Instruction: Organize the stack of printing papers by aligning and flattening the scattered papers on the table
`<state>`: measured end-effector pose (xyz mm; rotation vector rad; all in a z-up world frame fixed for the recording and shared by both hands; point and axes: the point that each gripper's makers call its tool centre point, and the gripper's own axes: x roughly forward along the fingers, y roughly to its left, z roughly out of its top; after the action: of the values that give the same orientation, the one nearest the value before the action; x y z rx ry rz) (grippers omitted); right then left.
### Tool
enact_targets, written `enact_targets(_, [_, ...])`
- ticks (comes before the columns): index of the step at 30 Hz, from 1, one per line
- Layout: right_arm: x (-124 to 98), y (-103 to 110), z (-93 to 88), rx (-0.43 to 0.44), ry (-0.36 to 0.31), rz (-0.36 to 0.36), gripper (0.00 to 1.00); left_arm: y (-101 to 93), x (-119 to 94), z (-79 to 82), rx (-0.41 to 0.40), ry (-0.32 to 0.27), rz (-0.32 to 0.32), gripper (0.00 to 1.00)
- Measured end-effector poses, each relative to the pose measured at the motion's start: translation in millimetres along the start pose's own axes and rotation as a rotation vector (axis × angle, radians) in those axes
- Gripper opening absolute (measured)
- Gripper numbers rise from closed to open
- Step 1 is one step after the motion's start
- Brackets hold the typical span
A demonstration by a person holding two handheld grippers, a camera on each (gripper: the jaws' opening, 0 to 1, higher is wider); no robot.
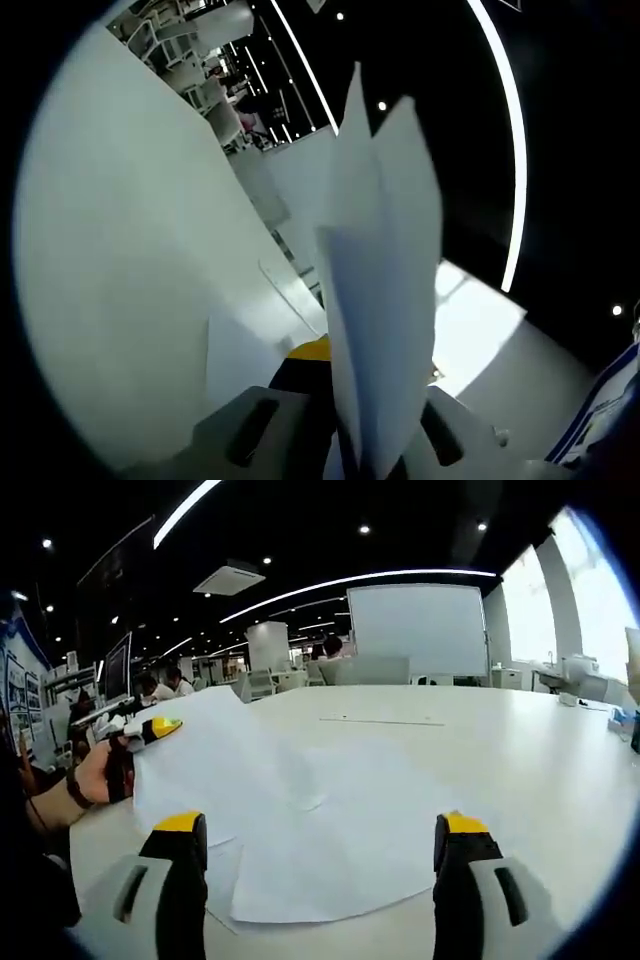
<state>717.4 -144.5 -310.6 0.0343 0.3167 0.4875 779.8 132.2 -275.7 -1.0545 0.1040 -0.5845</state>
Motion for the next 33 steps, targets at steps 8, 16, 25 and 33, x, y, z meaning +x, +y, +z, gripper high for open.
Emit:
enact_targets(8, [-1.2,-11.7,-2.5,0.002,0.003,-0.032,0.89,0.8,0.0,0.3,0.0,0.0,0.0,0.06])
enact_targets(16, [-3.8,-23.0,-4.2,-0.005,0.007,-0.066,0.89,2.6,0.5,1.4,0.0,0.0,0.001,0.06])
enact_targets(25, [-5.4,-34.6,-4.9,0.004,0.007,-0.092,0.89,3.1,0.6,1.3,0.001,0.0,0.002,0.06])
enact_targets(33, [-7.0,-45.9,-7.2,0.006,0.013,-0.118,0.89,2.8,0.5,0.5,0.002,0.0,0.004,0.06])
